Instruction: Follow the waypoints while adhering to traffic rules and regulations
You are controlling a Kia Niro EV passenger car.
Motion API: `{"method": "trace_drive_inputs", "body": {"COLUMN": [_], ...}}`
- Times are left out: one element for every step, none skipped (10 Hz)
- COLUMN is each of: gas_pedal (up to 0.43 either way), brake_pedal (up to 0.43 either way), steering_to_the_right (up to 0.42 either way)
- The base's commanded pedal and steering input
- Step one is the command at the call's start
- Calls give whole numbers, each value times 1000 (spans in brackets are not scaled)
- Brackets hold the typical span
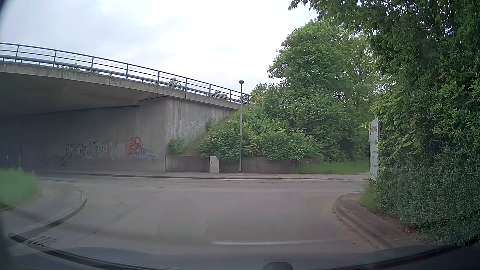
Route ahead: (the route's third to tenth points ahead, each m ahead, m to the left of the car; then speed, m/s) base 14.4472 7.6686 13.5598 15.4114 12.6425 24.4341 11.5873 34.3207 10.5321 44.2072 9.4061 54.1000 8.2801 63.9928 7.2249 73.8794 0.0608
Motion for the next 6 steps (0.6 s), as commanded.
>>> {"method": "trace_drive_inputs", "body": {"gas_pedal": [0, 0, 0, 0, 0, 0], "brake_pedal": [268, 268, 268, 268, 268, 268], "steering_to_the_right": [-6, -7, -7, -7, -7, -7]}}
